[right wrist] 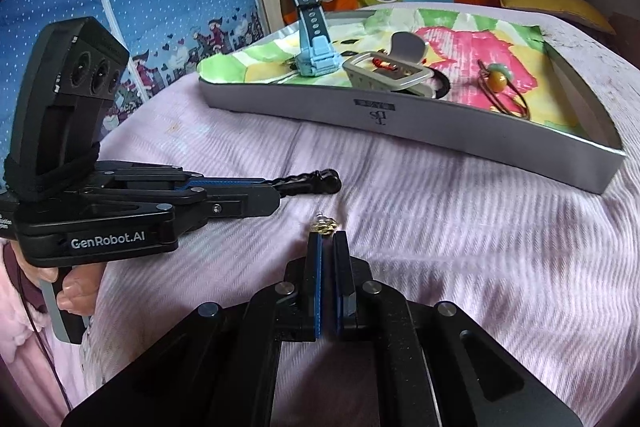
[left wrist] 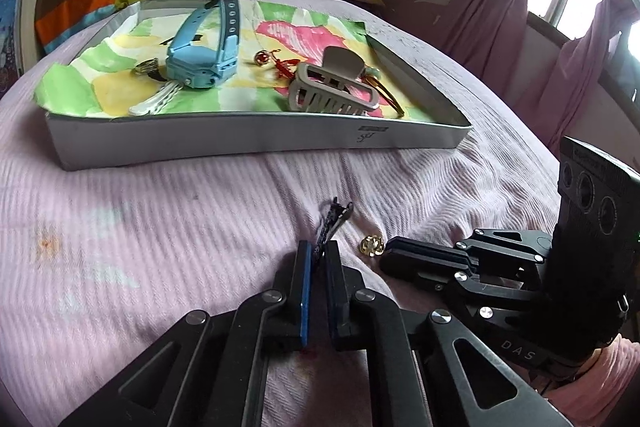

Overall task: Organize jewelry
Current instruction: 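Lift the black hair pin with the left tool while the right tool lifts the earring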

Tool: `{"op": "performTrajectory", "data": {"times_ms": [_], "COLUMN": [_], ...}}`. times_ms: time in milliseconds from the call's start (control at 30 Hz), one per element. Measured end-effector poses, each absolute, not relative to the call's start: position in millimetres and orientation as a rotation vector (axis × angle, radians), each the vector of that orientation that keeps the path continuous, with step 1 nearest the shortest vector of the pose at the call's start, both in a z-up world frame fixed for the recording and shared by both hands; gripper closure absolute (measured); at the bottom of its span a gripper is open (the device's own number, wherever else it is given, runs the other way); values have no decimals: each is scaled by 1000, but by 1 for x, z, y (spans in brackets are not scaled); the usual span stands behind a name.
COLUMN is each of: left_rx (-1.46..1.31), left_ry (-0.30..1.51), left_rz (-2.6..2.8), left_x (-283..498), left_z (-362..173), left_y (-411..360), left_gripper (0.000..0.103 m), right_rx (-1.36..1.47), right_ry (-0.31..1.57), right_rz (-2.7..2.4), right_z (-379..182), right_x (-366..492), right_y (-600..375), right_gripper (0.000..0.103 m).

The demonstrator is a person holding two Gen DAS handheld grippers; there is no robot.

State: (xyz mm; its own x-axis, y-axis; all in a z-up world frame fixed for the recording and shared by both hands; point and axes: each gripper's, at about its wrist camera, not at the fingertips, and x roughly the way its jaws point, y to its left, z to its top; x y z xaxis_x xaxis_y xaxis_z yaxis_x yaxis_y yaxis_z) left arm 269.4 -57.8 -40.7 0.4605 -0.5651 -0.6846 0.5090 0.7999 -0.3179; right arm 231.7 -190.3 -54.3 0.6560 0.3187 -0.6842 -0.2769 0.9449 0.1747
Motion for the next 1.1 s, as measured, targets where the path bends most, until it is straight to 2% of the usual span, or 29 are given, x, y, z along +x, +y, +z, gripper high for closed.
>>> {"op": "performTrajectory", "data": {"times_ms": [633,867,1100], "left_rx": [-143,-162,-170], "left_ry": [846,832,831], "left_rz": [-607,-581,-578], "left_x": [267,264,265], "left_z": [-43,-41,-42], "left_y": [-44,-40,-39], "left_gripper": [98,98,98], "right_rx": [31,5,-3], "right_ry": [839,835,832], "right_rz": [361,351,342], "right_z": [-53,-50,-49], "right_x": [258,265,270], "right_y": [-178,-173,-170], "right_gripper": [93,88,89]}}
